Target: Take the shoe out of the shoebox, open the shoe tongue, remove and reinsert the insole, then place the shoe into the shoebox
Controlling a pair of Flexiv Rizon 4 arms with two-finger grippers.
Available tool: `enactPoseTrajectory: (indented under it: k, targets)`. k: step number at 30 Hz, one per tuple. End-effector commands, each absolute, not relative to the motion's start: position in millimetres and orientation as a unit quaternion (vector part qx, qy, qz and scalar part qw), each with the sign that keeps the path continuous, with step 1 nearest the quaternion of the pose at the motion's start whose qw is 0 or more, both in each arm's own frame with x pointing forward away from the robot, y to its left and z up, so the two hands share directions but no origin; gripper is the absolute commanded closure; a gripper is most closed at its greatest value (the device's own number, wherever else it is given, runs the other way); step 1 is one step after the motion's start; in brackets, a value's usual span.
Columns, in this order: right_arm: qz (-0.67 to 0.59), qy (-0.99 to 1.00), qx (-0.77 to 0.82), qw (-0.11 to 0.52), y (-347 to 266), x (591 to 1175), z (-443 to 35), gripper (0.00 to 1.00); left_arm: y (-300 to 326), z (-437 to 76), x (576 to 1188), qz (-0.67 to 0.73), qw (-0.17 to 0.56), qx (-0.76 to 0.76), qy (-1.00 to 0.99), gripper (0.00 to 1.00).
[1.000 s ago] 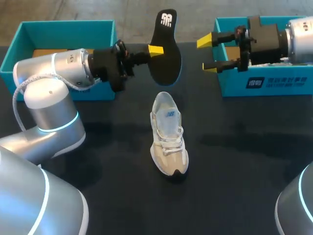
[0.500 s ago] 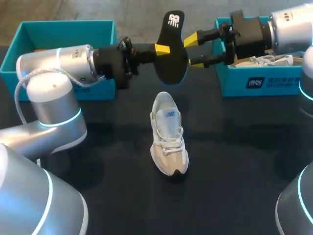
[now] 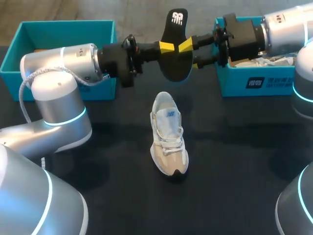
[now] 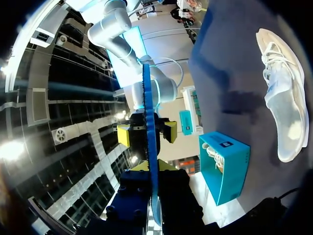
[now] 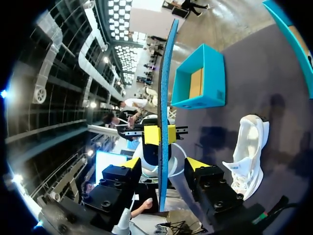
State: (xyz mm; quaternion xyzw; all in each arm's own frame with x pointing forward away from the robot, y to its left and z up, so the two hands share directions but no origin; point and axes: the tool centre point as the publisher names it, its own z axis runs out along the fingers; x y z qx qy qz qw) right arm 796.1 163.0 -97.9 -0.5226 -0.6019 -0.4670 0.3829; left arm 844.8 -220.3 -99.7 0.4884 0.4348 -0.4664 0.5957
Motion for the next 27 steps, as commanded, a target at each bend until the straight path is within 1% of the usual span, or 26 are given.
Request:
enactPoseTrajectory:
  k: [1,8,12,14,17,18,19,20,24,25,26,27]
  targets:
    - [-0.467,-0.601,-0.523,0.384,170.6,797.0,-98.4,0.51,-226.0,-100.1,844.8,-0.466,0.600,0.483,0.435,1.00]
    - [-0.467,-0.600,-0.523,0.386,172.0,796.4,-101.2,0.55,-227.8,-98.1,842.0,-0.473,0.601,0.478,0.432,1.00]
    - [-0.468,-0.599,-0.523,0.386,170.5,797.1,-101.3,0.62,-227.2,-96.4,840.2,-0.476,0.602,0.476,0.429,1.00]
    - [-0.469,-0.598,-0.524,0.385,169.9,797.5,-100.5,0.68,-226.7,-95.9,839.8,-0.476,0.603,0.475,0.429,1.00]
    - [-0.470,-0.597,-0.525,0.384,170.3,797.3,-99.2,0.73,-225.7,-96.3,839.3,-0.477,0.602,0.476,0.429,1.00]
    - [-0.470,-0.597,-0.525,0.384,169.8,797.4,-99.7,0.78,-225.3,-96.4,838.8,-0.478,0.601,0.475,0.429,1.00]
    - [-0.470,-0.597,-0.525,0.384,169.7,797.5,-99.9,0.87,-224.9,-96.5,838.2,-0.478,0.601,0.476,0.429,1.00]
    - [-0.470,-0.597,-0.525,0.384,169.7,797.5,-99.9,1.00,-224.5,-96.7,837.6,-0.480,0.600,0.476,0.428,1.00]
    - [-0.470,-0.597,-0.524,0.386,170.7,797.1,-99.8,1.00,-222.6,-97.9,835.8,-0.483,0.598,0.478,0.425,1.00]
    - [-0.471,-0.597,-0.523,0.386,171.1,796.8,-99.6,1.00,-222.0,-98.5,835.7,-0.483,0.597,0.479,0.425,0.91]
    - [-0.471,-0.597,-0.523,0.386,171.3,796.8,-99.6,1.00,-221.5,-98.9,835.7,-0.483,0.596,0.480,0.425,0.76]
    - [-0.471,-0.597,-0.522,0.386,171.3,796.6,-100.4,1.00,-221.1,-99.2,835.7,-0.483,0.596,0.480,0.426,0.66]
